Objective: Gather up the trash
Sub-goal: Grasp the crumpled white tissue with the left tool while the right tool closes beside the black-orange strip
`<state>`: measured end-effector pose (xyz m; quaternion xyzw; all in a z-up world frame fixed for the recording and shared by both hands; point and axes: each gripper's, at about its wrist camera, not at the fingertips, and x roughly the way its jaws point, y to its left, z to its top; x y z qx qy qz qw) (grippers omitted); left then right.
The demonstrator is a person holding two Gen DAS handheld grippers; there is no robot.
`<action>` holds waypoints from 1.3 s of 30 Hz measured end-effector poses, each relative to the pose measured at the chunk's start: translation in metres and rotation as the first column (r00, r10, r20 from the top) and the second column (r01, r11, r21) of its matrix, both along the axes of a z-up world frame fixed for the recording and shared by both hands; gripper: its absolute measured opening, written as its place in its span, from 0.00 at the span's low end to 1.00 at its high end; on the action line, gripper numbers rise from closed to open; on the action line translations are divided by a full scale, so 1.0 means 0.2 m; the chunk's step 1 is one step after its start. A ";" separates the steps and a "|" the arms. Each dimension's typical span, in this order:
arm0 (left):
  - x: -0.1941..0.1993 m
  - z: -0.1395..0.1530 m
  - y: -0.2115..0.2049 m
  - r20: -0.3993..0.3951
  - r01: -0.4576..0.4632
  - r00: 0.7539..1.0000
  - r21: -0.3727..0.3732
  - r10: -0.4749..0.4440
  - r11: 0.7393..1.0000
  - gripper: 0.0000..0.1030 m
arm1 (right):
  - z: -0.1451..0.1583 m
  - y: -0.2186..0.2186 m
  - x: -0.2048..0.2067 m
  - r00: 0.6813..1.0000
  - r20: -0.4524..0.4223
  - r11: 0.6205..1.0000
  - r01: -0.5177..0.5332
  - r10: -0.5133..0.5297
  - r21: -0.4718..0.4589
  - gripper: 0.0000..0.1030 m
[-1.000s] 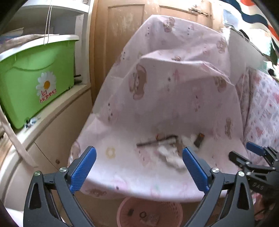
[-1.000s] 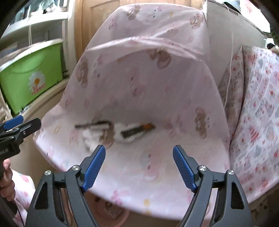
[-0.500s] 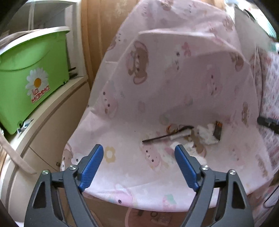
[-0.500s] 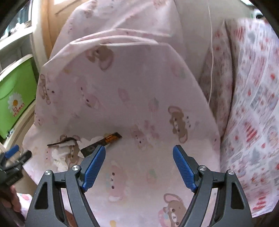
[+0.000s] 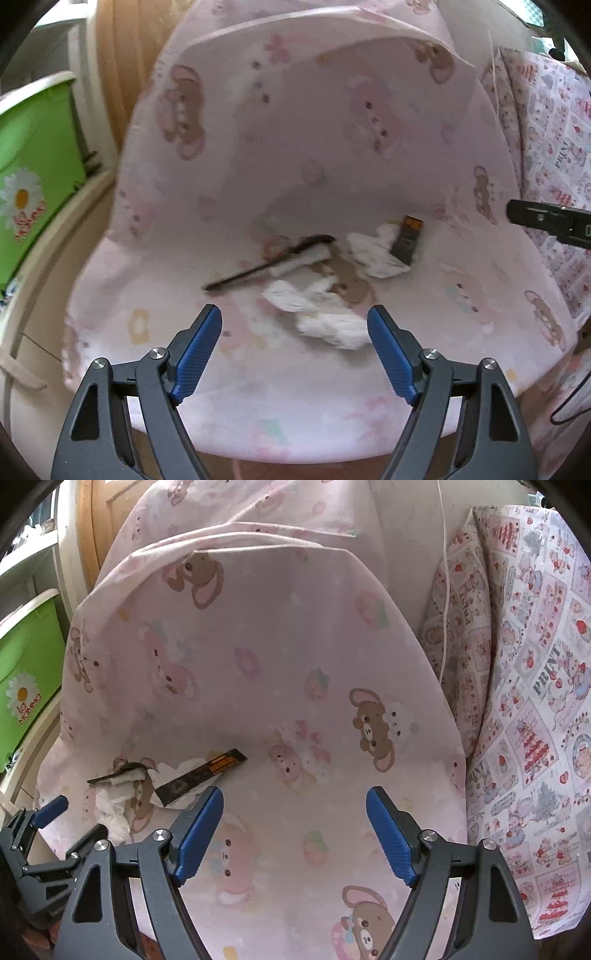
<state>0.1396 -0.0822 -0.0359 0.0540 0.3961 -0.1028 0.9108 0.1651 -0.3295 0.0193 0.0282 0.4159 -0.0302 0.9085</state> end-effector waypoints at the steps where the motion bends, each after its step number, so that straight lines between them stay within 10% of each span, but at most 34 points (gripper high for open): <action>1: 0.01 -0.01 -0.02 -0.009 0.003 1.000 -0.001 -0.003 1.000 0.77 | -0.01 0.00 0.00 1.000 -0.004 1.000 0.002 -0.002 0.004 0.79; 11: 0.02 -0.06 -0.09 -0.063 0.029 0.998 0.009 -0.028 1.000 0.08 | -0.05 0.06 0.01 0.998 -0.020 0.998 -0.059 0.059 0.031 0.79; 26: -0.05 0.18 0.24 0.089 -0.143 0.985 -0.084 0.150 0.986 0.02 | -0.22 0.22 0.26 0.993 -0.107 0.969 -0.018 0.046 0.245 0.78; 34: -0.02 0.16 0.28 0.061 -0.178 0.981 -0.088 0.183 0.980 0.02 | -0.34 0.21 0.34 0.984 -0.177 0.929 0.046 0.022 0.368 0.48; 39: -0.03 0.18 0.28 0.076 -0.167 0.982 -0.092 0.175 0.982 0.02 | -0.36 0.19 0.33 0.984 -0.174 0.910 0.038 0.038 0.412 0.05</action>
